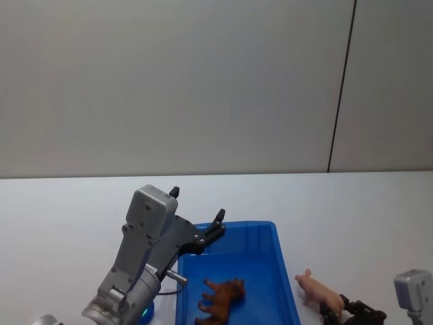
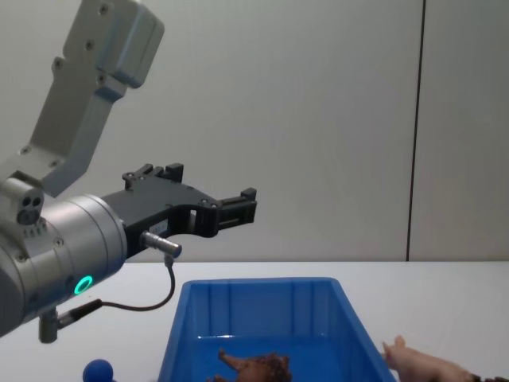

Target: Pick up the two dolls from the table and place them into the box.

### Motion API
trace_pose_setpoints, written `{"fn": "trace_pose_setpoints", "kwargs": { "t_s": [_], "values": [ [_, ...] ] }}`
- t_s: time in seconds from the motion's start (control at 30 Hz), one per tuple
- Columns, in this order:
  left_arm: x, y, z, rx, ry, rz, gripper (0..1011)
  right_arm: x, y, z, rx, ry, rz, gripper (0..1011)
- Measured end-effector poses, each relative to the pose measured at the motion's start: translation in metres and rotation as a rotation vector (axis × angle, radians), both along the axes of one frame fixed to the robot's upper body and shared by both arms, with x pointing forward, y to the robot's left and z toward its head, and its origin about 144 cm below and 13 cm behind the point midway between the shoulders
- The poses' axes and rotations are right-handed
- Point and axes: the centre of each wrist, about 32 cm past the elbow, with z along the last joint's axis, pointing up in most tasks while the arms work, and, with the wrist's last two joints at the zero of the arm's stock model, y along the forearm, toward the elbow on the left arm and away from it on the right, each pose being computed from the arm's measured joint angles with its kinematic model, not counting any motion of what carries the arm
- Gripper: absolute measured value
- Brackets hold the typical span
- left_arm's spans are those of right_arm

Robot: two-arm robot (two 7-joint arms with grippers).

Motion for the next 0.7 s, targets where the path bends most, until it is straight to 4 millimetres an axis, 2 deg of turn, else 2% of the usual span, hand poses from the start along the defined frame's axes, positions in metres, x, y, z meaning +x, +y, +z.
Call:
{"fn": "trace_pose_setpoints", "kwargs": {
  "t_s": [0.47, 0.7],
  "values": [
    [0.0, 0.0, 0.0, 0.0, 0.0, 0.0, 1000, 0.009, 0.002, 0.0, 0.048, -0.011, 0.036, 389],
    [0.0, 0.0, 0.0, 0.0, 0.0, 0.0, 1000, 0.01, 0.004, 0.014, 0.057, -0.076, 0.04, 389]
  ]
}}
